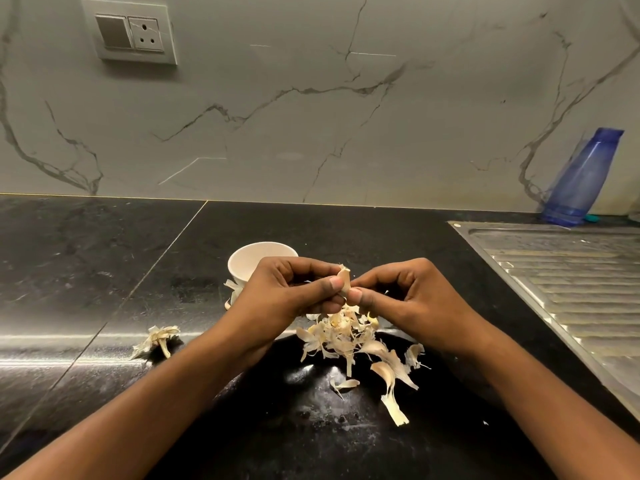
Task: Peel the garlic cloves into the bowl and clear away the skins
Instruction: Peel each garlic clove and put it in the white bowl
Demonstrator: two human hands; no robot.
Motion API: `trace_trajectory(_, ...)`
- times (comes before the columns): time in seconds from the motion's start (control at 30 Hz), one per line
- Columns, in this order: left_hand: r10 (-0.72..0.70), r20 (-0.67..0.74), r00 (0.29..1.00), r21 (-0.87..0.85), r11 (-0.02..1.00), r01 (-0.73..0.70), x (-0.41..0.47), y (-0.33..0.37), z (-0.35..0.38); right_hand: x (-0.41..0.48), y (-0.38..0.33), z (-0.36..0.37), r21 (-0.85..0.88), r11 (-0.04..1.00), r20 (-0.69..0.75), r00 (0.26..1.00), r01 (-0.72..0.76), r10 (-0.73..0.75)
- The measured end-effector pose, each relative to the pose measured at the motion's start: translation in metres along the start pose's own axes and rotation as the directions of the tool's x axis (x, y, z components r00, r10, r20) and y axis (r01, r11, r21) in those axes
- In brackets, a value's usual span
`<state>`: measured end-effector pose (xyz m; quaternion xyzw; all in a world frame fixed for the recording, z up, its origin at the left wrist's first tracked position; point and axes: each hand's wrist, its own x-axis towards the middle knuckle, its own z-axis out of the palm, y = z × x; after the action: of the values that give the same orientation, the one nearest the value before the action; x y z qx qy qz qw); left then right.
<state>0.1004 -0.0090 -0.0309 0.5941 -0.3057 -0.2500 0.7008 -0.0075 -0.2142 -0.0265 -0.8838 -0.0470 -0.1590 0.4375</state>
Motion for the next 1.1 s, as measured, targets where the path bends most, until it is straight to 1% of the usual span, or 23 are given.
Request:
trace_trajectory(0.1,0.007,0.0,1.0,0.036,0.999,-0.007,0.0,0.0,-0.001,0.0,0.0,0.001,-0.022,1.0,-0.023,1.0,0.006,-0.006)
trace_trajectory(0.23,0.066,0.011,0.998,0.198,0.978,-0.067,0.0,-0.003,-0.001,0.001,-0.002,0.002,-0.012,1.0,-0.065,0.998,0.011,-0.011)
trace_trajectory(0.3,0.081,0.015,0.997,0.237,0.968,-0.082,0.001,-0.005,-0.001,0.001,-0.003,0.002,0.0,1.0,-0.065,0.998,-0.002,0.002)
trace_trajectory(0.43,0.049,0.034,0.998,0.24,0.969,-0.056,0.002,-0.007,-0.003,0.001,-0.002,-0.001,0.036,0.998,-0.047,0.998,-0.043,0.045)
trace_trajectory(0.57,0.021,0.065,0.998,0.247,0.968,-0.036,0.002,-0.007,-0.002,0.0,-0.002,0.002,0.021,0.999,-0.071,0.996,-0.05,0.051)
trace_trajectory(0.63,0.035,0.075,0.997,0.261,0.964,-0.054,0.002,-0.008,-0.001,0.0,-0.003,0.004,0.014,0.999,-0.084,0.995,-0.047,0.048)
trace_trajectory(0.77,0.096,0.075,0.992,0.318,0.941,-0.115,0.001,-0.01,-0.002,0.0,-0.004,0.005,0.051,0.997,-0.096,0.993,-0.063,0.067)
trace_trajectory(0.9,0.128,0.071,0.989,0.357,0.923,-0.145,0.001,-0.013,0.001,-0.001,-0.004,0.009,0.066,0.996,-0.138,0.988,-0.061,0.07)
trace_trajectory(1.1,0.149,0.047,0.988,0.357,0.921,-0.156,0.002,-0.012,-0.002,-0.001,-0.005,0.002,0.141,0.985,-0.057,0.992,-0.099,0.108)
